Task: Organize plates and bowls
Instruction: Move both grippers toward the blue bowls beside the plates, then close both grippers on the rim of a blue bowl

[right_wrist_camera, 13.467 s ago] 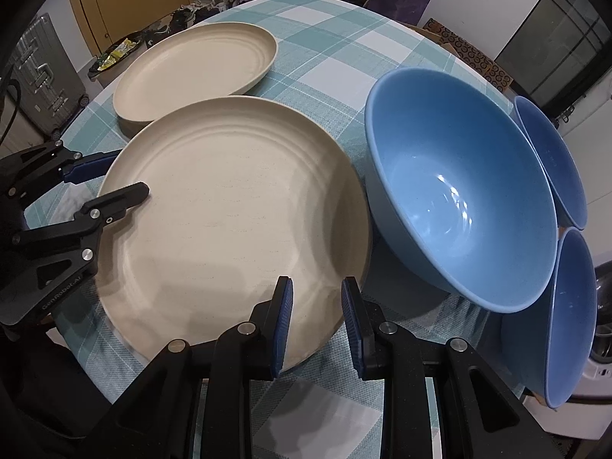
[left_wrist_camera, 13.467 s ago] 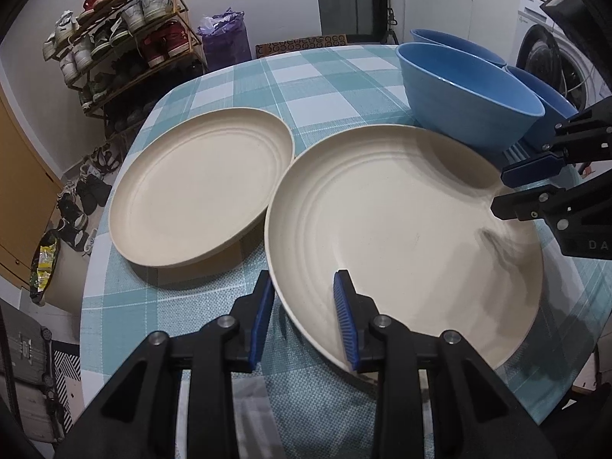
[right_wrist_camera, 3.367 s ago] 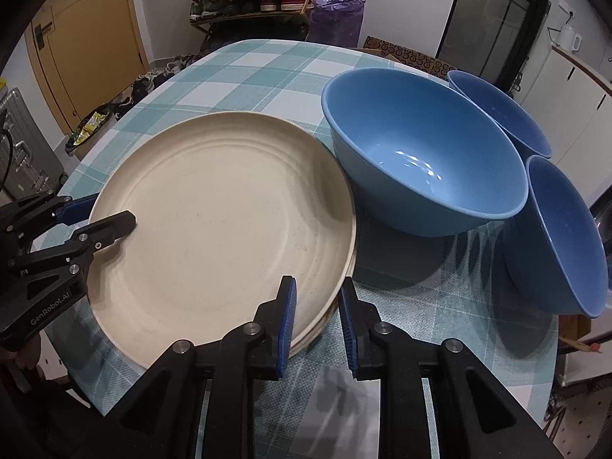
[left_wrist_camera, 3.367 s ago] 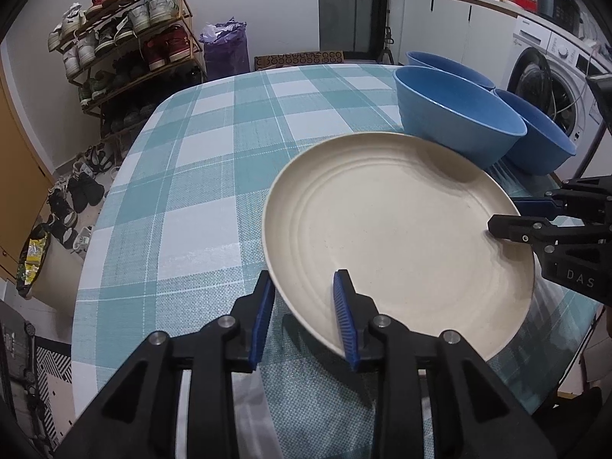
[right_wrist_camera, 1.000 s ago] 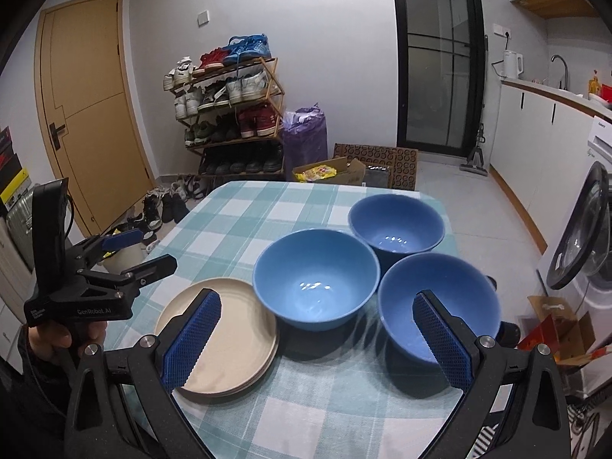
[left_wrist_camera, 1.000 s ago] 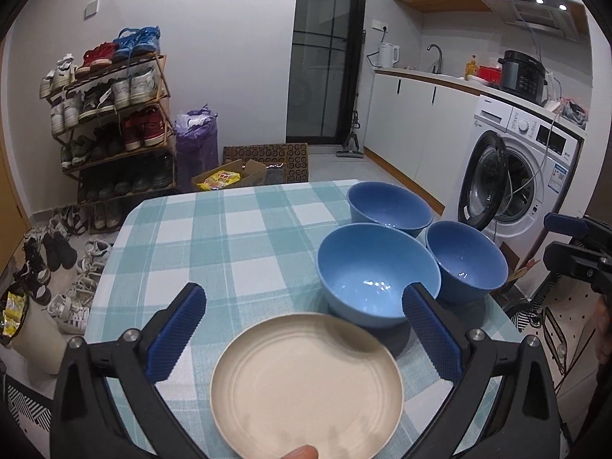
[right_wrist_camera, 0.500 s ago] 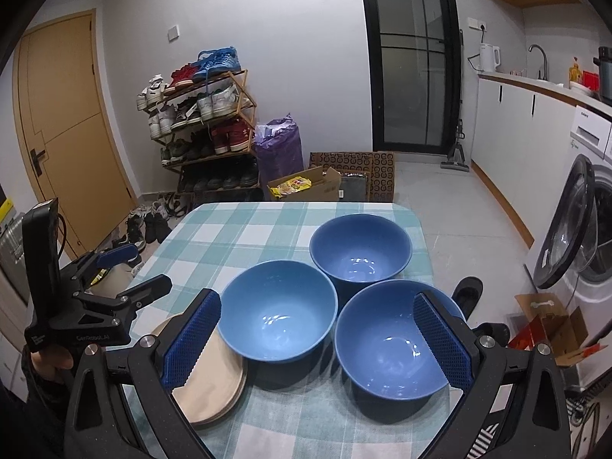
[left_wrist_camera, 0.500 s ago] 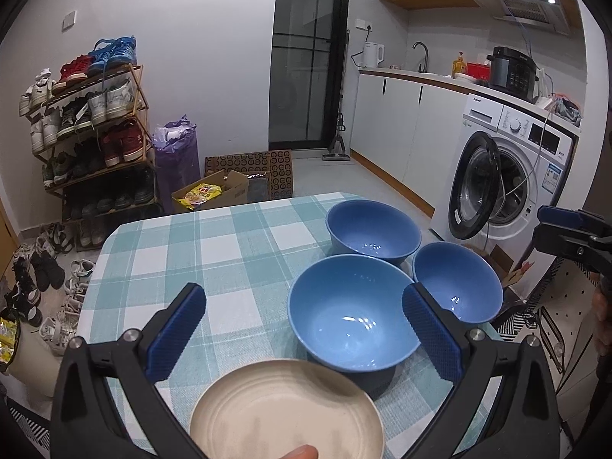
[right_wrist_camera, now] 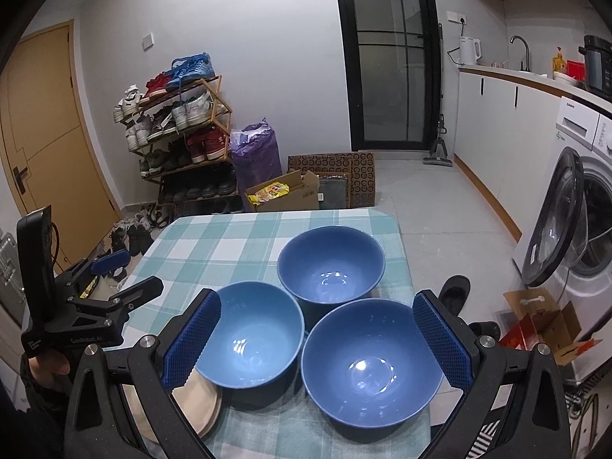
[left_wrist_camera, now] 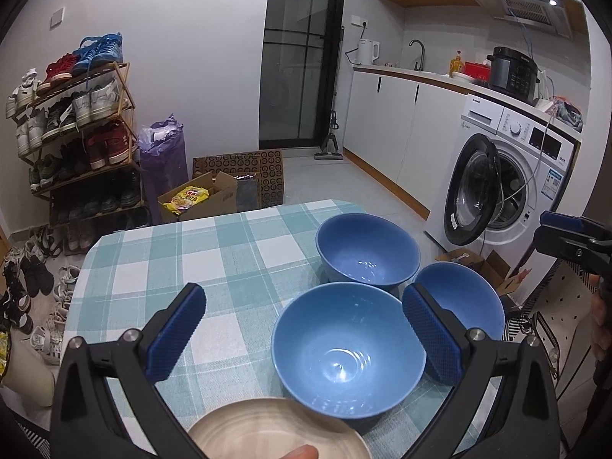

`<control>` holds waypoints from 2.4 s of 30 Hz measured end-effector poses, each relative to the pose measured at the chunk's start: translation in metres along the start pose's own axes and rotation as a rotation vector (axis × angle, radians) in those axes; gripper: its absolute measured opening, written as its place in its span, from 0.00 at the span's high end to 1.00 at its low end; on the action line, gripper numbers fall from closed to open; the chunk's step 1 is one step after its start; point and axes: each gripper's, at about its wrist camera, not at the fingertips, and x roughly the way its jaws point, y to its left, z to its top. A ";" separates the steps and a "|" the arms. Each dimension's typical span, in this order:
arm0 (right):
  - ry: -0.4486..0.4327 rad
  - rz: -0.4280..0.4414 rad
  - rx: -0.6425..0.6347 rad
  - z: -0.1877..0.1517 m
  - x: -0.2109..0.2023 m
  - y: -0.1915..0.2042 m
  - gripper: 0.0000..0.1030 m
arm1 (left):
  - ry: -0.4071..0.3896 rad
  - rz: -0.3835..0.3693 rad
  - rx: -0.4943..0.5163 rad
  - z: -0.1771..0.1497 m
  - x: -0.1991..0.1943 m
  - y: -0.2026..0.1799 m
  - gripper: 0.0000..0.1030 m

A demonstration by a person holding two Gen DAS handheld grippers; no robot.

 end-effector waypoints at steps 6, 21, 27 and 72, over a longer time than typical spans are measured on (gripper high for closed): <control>0.012 -0.008 0.021 0.008 0.012 -0.011 0.01 | 0.023 -0.004 0.009 0.009 0.018 -0.003 0.00; 0.069 -0.021 0.078 0.018 0.055 -0.043 0.01 | 0.102 -0.018 0.039 0.020 0.071 -0.011 0.00; 0.100 -0.027 0.108 0.017 0.080 -0.059 0.01 | 0.134 -0.025 0.053 0.025 0.094 -0.016 0.00; 0.296 -0.021 0.177 0.002 0.219 -0.095 0.28 | 0.352 -0.111 0.063 0.022 0.203 -0.031 0.32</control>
